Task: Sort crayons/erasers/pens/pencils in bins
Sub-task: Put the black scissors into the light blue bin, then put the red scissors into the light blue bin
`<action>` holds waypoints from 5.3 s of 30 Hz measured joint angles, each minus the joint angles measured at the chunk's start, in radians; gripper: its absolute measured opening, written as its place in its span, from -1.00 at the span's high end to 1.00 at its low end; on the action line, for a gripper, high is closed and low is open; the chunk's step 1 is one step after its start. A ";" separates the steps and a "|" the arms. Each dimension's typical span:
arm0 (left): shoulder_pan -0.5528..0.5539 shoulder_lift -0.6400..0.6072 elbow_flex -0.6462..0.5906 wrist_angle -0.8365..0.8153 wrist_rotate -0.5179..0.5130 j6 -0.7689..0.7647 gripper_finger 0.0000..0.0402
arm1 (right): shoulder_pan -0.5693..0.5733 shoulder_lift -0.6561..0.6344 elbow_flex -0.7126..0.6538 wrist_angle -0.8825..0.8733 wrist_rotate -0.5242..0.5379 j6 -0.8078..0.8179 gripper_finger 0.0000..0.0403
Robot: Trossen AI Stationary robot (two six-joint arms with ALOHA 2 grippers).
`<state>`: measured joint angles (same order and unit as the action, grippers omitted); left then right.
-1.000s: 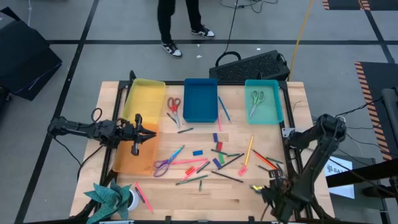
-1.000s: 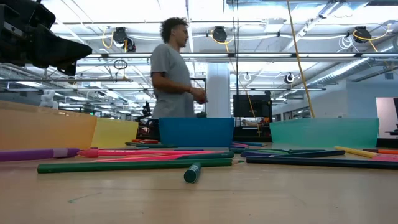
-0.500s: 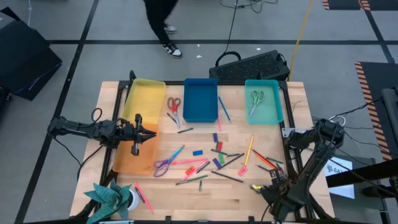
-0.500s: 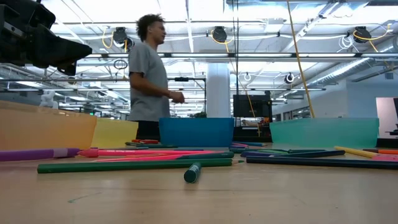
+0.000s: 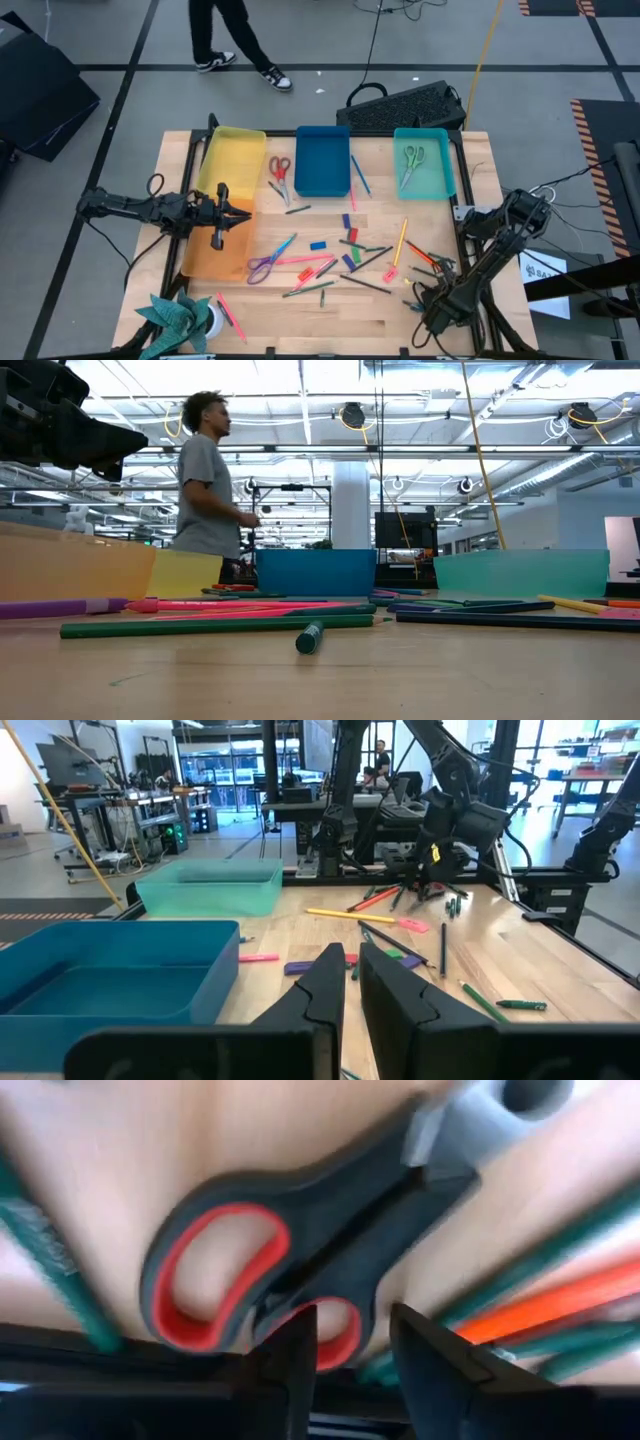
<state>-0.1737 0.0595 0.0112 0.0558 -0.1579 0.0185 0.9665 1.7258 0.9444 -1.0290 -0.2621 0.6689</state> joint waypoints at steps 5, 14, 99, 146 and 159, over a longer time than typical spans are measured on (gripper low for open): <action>0.000 0.000 0.000 -0.001 0.000 0.000 0.80 | -0.004 -0.001 0.000 0.016 0.024 -0.013 0.53; 0.000 0.000 0.000 0.000 0.000 0.000 0.80 | -0.004 -0.001 0.000 0.054 0.026 -0.026 0.64; 0.000 0.000 0.000 0.000 0.000 0.000 0.80 | -1.795 -0.042 0.152 -0.068 0.467 -0.718 0.75; 0.001 0.001 0.000 0.178 -0.056 -0.326 0.80 | -1.243 -0.775 0.153 0.474 0.235 -0.499 0.50; 0.093 0.140 0.143 -0.034 -0.181 -0.425 0.80 | -1.239 -0.736 0.153 0.578 0.240 -0.494 0.50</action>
<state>-0.0802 0.1991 0.1545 0.0221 -0.3386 -0.4068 -0.2726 0.9894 1.0969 -0.4506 -0.0224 0.1749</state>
